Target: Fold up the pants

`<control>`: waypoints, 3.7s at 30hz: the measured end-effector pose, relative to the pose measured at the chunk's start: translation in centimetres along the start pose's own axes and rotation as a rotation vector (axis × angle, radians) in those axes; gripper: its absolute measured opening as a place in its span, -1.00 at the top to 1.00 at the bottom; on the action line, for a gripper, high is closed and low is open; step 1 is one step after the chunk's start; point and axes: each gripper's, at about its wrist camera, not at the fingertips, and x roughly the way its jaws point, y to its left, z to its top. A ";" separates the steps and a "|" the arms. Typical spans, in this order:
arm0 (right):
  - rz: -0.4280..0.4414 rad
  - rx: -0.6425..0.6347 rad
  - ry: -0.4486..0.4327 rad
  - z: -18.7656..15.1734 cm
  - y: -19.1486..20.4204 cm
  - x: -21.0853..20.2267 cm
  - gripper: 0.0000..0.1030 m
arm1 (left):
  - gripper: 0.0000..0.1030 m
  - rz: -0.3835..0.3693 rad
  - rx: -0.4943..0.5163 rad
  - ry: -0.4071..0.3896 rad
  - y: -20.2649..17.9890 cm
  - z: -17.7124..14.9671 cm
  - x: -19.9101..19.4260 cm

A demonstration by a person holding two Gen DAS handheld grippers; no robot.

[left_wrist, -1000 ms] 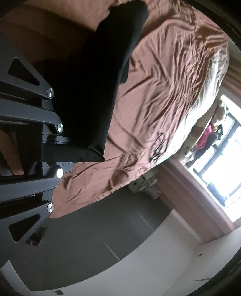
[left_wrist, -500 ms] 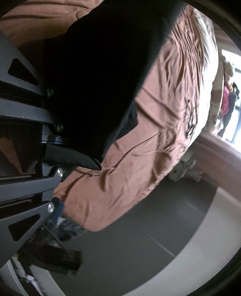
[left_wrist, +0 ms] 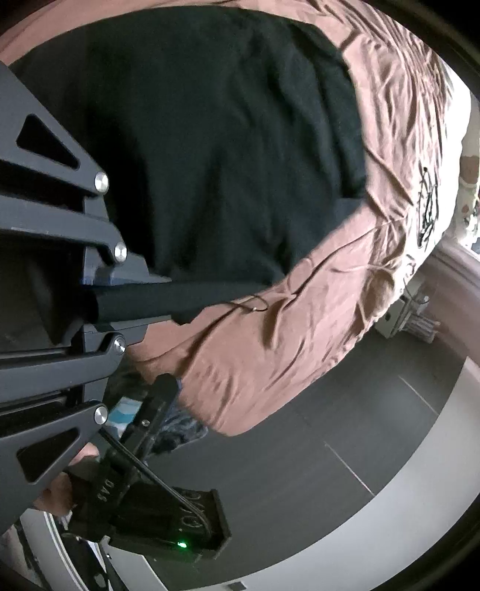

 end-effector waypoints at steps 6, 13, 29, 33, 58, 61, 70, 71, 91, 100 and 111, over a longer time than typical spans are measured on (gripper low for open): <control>0.098 0.017 0.020 -0.3 0.1 0.1 -0.09 | -0.10 -0.034 -0.041 -0.032 0.2 -1.2 -2.2; 0.139 0.054 0.041 -0.6 -0.3 1.2 -0.13 | -0.31 0.024 -0.059 -0.086 1.4 -1.7 -4.8; 0.033 -0.013 0.178 -0.6 0.3 5.5 0.96 | -0.31 0.171 -0.251 -0.142 10.4 -3.7 -8.9; 0.033 0.008 0.163 0.1 0.3 5.2 0.85 | -0.31 0.156 -0.304 -0.145 12.2 -4.0 -9.0; 0.117 -0.053 0.248 3.3 -0.1 13.5 -0.21 | 0.00 0.036 -0.475 -0.067 16.1 -6.8 -6.9; 0.136 -0.039 0.257 3.5 -0.1 14.0 -0.14 | 0.11 0.039 -0.464 -0.070 15.6 -7.1 -6.8; 0.156 0.002 0.261 3.6 0.0 13.5 0.43 | 0.72 0.033 -0.452 -0.110 14.8 -7.5 -8.4; 0.159 0.004 0.264 3.5 0.1 13.4 0.45 | 0.74 0.033 -0.452 -0.115 14.7 -7.6 -8.8; 0.135 -0.013 0.289 0.6 3.1 12.8 0.44 | 0.75 0.088 -0.464 -0.121 17.9 -8.0 -12.1; 0.174 -0.046 0.156 4.0 4.2 10.7 -0.39 | 0.01 0.097 -0.421 -0.157 19.5 -4.7 -12.4; 0.222 0.053 0.230 6.5 1.8 16.7 -0.39 | 0.01 0.084 -0.375 -0.120 20.4 -0.1 -9.5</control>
